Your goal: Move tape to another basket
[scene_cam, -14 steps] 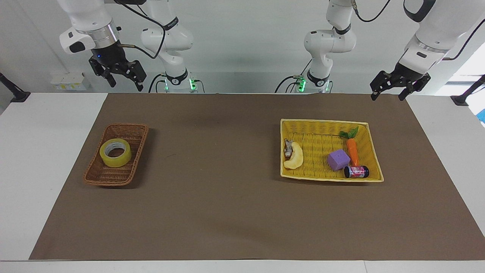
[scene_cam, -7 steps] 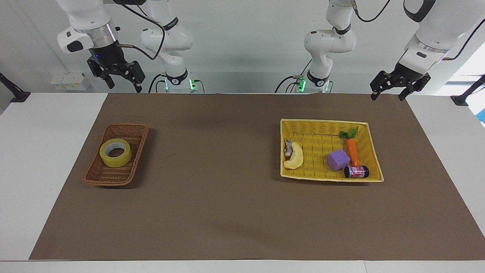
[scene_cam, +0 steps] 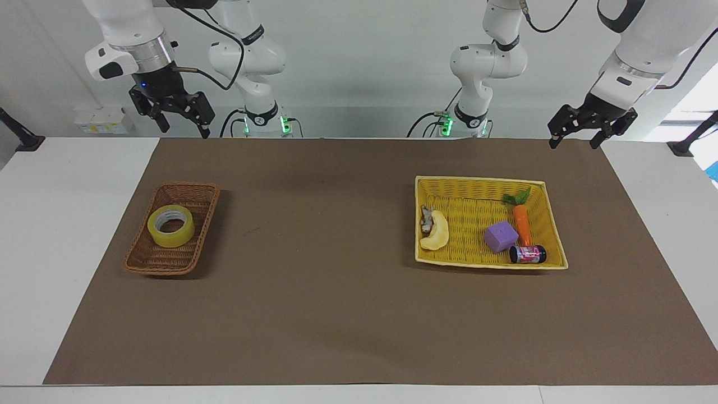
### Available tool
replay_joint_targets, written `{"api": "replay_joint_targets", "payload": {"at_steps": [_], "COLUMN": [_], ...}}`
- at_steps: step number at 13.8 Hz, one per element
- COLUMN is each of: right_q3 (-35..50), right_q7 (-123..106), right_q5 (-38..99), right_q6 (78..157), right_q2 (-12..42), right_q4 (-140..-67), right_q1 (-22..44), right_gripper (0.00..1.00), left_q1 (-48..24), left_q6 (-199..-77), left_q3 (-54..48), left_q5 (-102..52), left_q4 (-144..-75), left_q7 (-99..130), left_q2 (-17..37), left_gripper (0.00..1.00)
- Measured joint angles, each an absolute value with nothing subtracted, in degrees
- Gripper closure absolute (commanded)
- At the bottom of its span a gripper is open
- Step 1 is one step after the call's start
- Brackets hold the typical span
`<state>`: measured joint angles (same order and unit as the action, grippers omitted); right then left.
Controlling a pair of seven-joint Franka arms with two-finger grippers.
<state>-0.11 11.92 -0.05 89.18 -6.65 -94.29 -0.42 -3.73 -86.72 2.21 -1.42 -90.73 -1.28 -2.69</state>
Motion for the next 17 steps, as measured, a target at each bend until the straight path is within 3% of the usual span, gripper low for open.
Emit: {"api": "replay_joint_targets", "payload": {"at_steps": [6, 17], "right_q3": [-4.85, -5.67], "right_q7": [10.61, 9.23], "right_q5": [-0.05, -0.05], "right_q6": [89.61, 89.10], "right_q2": [-6.43, -5.87], "right_q4": [-94.28, -94.00], "right_q1": [3.88, 4.37], "right_gripper": [0.00, 0.00], "left_q1": [-3.73, -3.73], "left_q6": [-86.72, -86.72], "left_q3": [2.21, 2.21], "left_q5": [-1.42, -1.42], "left_q4": [-90.73, -90.73], "left_q7": [-1.28, -1.28], "left_q2": [-2.69, -2.70], "left_gripper": [0.00, 0.00]}}
